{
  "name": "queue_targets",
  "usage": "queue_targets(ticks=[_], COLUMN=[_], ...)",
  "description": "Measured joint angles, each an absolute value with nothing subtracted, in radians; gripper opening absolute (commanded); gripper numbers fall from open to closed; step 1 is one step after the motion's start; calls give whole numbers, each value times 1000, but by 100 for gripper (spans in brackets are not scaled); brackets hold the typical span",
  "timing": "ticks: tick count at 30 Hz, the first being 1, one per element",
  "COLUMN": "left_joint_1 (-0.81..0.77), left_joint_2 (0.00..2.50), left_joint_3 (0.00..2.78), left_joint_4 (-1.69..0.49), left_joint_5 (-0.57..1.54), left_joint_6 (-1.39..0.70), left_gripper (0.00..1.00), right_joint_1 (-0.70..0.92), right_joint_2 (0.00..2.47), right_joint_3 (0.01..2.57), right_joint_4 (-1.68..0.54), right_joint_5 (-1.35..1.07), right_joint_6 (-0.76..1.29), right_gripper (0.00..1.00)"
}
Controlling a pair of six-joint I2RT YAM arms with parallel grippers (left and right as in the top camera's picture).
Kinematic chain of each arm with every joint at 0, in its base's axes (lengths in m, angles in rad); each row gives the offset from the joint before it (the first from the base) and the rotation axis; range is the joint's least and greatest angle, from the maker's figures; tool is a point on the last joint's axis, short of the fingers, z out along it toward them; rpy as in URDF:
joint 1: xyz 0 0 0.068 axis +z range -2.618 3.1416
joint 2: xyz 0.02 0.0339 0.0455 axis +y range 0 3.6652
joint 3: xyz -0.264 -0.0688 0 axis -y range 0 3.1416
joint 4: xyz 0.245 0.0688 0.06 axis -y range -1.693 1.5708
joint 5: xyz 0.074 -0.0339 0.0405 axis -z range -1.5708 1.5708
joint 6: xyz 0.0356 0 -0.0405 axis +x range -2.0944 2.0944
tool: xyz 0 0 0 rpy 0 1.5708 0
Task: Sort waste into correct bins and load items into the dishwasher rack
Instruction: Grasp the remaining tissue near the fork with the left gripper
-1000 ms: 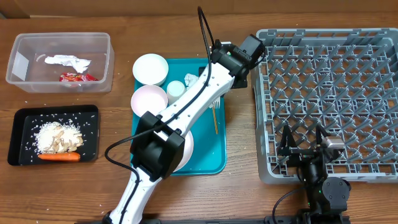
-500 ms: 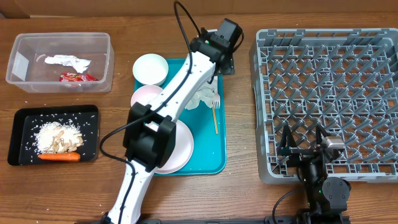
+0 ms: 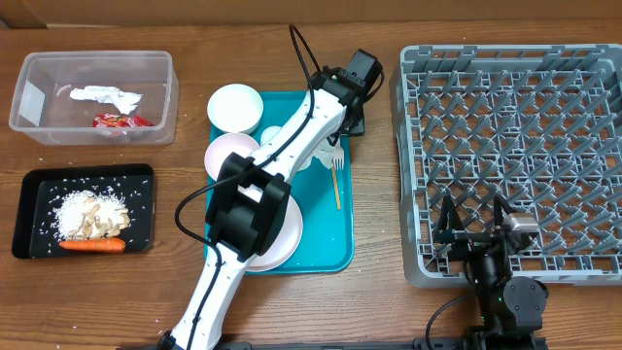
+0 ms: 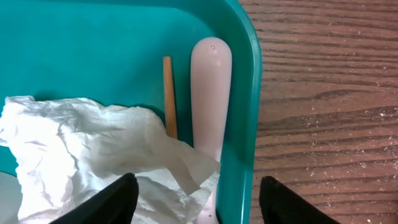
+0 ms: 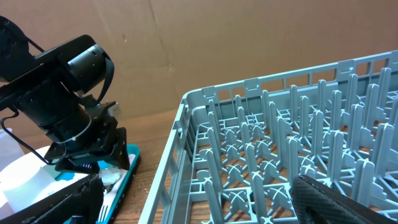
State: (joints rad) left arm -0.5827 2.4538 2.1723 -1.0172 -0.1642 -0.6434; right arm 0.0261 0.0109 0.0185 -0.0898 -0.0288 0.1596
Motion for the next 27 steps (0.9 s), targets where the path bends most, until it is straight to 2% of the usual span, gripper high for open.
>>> queue_targets(ticks=[5, 12, 19, 23, 27], left_joint_1=[-582, -582, -582, -582, -575], left_joint_2=[2454, 2455, 2455, 2456, 2457], left_joint_3=[2172, 2172, 2172, 2172, 2172], left_joint_4=[-1017, -1022, -1025, -1025, -1023], left_joint_5=[-164, -169, -169, -169, -168], left_joint_6=[-638, -628, -625, -625, -619], left_gripper=[41, 39, 31, 29, 19], right_joint_1=[26, 26, 26, 26, 26], right_joint_2=[11, 11, 11, 11, 11], right_joint_3=[19, 19, 19, 19, 19], right_joint_4=[-90, -89, -89, -89, -89], right_joint_5=[-29, -29, -29, -29, -29], right_joint_6=[160, 160, 160, 160, 160], right_gripper=[100, 100, 100, 100, 100])
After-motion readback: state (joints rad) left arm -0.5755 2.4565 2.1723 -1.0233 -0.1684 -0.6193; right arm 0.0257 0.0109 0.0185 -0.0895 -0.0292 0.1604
